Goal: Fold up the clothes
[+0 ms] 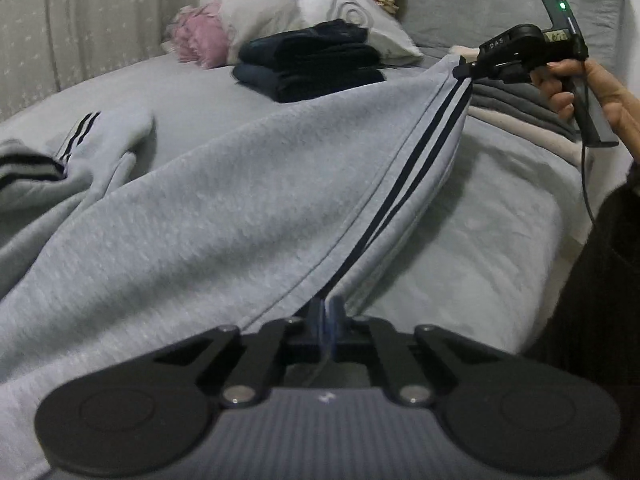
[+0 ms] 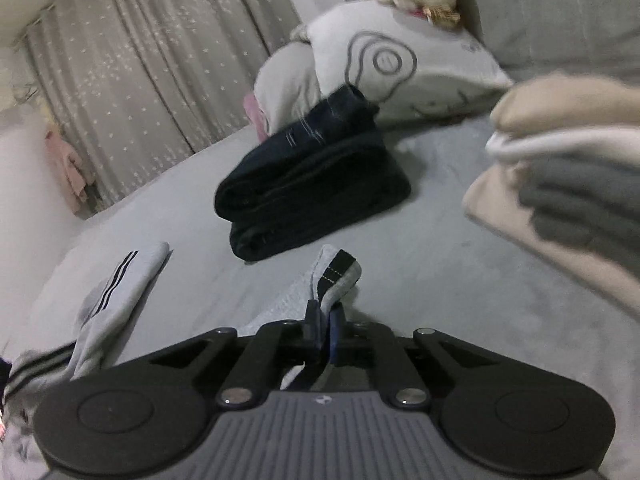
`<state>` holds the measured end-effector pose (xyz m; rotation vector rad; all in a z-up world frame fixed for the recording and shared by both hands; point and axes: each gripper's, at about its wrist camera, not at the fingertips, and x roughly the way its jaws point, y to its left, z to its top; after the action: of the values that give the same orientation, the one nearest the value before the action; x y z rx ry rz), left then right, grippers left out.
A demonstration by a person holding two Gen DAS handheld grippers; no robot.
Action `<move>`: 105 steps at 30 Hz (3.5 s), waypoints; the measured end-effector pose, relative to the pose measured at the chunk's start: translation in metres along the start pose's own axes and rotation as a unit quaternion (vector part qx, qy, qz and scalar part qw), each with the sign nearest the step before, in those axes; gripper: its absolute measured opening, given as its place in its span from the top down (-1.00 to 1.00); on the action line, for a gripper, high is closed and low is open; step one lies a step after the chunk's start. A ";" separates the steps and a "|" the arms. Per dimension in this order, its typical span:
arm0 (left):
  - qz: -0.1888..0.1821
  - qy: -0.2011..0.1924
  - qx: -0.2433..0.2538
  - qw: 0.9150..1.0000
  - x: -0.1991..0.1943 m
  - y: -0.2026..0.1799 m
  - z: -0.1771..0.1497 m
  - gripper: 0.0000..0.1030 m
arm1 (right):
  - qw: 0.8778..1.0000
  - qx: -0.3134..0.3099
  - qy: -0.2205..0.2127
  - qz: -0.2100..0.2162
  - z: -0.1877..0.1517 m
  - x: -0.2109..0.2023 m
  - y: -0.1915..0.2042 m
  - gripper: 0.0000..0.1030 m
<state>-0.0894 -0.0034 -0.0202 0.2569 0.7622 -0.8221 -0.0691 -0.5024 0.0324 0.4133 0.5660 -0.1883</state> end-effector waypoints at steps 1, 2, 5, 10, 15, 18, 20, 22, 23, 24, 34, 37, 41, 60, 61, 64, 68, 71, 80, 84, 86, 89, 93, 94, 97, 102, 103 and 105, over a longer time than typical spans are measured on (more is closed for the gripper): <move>-0.019 0.004 0.004 1.000 -0.009 0.000 0.001 0.97 | 1.000 -0.010 0.004 -0.007 -0.002 -0.006 -0.001 0.93; -0.034 0.012 0.009 0.999 -0.014 0.001 0.001 0.97 | 0.999 -0.024 0.020 -0.016 -0.006 -0.011 -0.003 0.93; -0.060 0.044 0.022 0.997 -0.017 0.002 -0.002 0.93 | 0.993 -0.076 0.082 -0.037 -0.019 -0.012 -0.008 0.84; -0.101 0.050 0.016 0.993 -0.017 0.014 -0.005 0.41 | 0.989 -0.101 0.103 -0.044 -0.030 -0.003 -0.017 0.39; -0.093 -0.010 0.002 0.996 -0.032 0.022 0.004 -0.27 | 0.992 -0.095 0.060 -0.055 -0.017 -0.008 -0.019 0.06; -0.077 -0.010 -0.022 0.997 -0.026 0.034 0.007 -0.29 | 0.995 -0.077 0.047 -0.031 -0.008 0.001 -0.015 0.04; -0.071 -0.002 -0.029 0.997 -0.021 0.039 0.007 -0.29 | 0.997 -0.065 0.044 -0.007 -0.004 0.013 -0.011 0.05; -0.064 0.008 -0.035 0.997 -0.013 0.043 0.007 -0.29 | 0.996 -0.068 0.054 0.003 -0.001 0.033 -0.003 0.05; -0.061 0.012 -0.036 0.997 -0.008 0.045 0.007 -0.29 | 0.996 -0.073 0.060 -0.001 -0.001 0.044 0.000 0.05; -0.061 0.014 -0.037 0.997 -0.007 0.046 0.007 -0.29 | 0.995 -0.078 0.066 -0.005 -0.001 0.054 0.002 0.05; -0.054 0.008 -0.044 0.998 0.003 0.062 0.013 -0.30 | 0.997 -0.026 0.042 0.063 0.007 0.083 0.006 0.97; -0.055 0.001 -0.049 0.997 0.006 0.067 0.018 -0.30 | 0.999 -0.006 -0.006 0.047 0.017 0.080 0.005 0.97; -0.056 0.000 -0.048 0.997 0.011 0.070 0.024 -0.31 | 0.998 -0.001 -0.058 0.029 0.037 0.081 0.010 0.98; -0.008 0.002 -0.040 0.999 0.023 0.071 0.030 -0.57 | 0.998 -0.013 -0.002 -0.064 0.048 0.136 -0.024 0.54; 0.001 -0.003 -0.045 0.999 0.018 0.073 0.029 -0.58 | 0.998 -0.018 0.000 -0.062 0.046 0.134 -0.025 0.40; 0.046 -0.025 -0.067 0.996 -0.009 0.085 0.024 -0.61 | 0.998 -0.040 0.021 -0.049 0.030 0.120 -0.027 0.37; 0.102 -0.047 -0.131 0.985 -0.040 0.114 0.011 -0.61 | 0.993 -0.098 0.052 -0.051 0.008 0.106 -0.029 0.32; 0.157 -0.063 -0.196 0.966 -0.071 0.140 -0.012 -0.61 | 0.988 -0.128 0.067 -0.048 -0.002 0.094 -0.030 0.26; 0.293 -0.048 -0.349 0.889 -0.145 0.189 -0.066 -0.61 | 0.983 -0.124 0.123 -0.054 -0.028 0.059 -0.035 0.23; 0.278 -0.018 -0.402 0.872 -0.167 0.198 -0.087 -0.61 | 0.984 -0.094 0.139 -0.059 -0.030 0.047 -0.037 0.23; 0.254 0.006 -0.419 0.872 -0.169 0.197 -0.097 -0.61 | 0.984 -0.082 0.145 -0.060 -0.032 0.042 -0.038 0.22; 0.222 0.039 -0.438 0.870 -0.166 0.195 -0.108 -0.61 | 0.984 -0.073 0.152 -0.065 -0.037 0.033 -0.040 0.18; 0.156 0.046 -0.491 0.856 -0.154 0.196 -0.129 -0.51 | 0.985 -0.041 0.158 -0.062 -0.042 0.020 -0.049 0.18; 0.162 0.045 -0.500 0.850 -0.152 0.196 -0.132 -0.37 | 0.986 -0.025 0.157 -0.055 -0.042 0.015 -0.053 0.18; 0.178 0.040 -0.519 0.835 -0.150 0.198 -0.140 0.00 | 0.987 0.011 0.155 -0.040 -0.042 0.011 -0.061 0.18; 0.192 0.024 -0.512 0.837 -0.152 0.191 -0.142 0.18 | 0.982 0.088 0.170 0.004 -0.046 0.030 -0.073 0.19; 0.199 0.022 -0.507 0.839 -0.152 0.189 -0.140 0.20 | 0.981 0.092 0.168 0.004 -0.047 0.031 -0.073 0.24; 0.208 0.016 -0.499 0.841 -0.154 0.187 -0.138 0.24 | 0.982 0.115 0.146 0.016 -0.047 0.036 -0.078 0.54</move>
<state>-0.0890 0.2750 -0.0246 -0.4975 1.0261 0.0618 -0.0833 -0.5546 -0.0489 0.6812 0.8298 -0.1647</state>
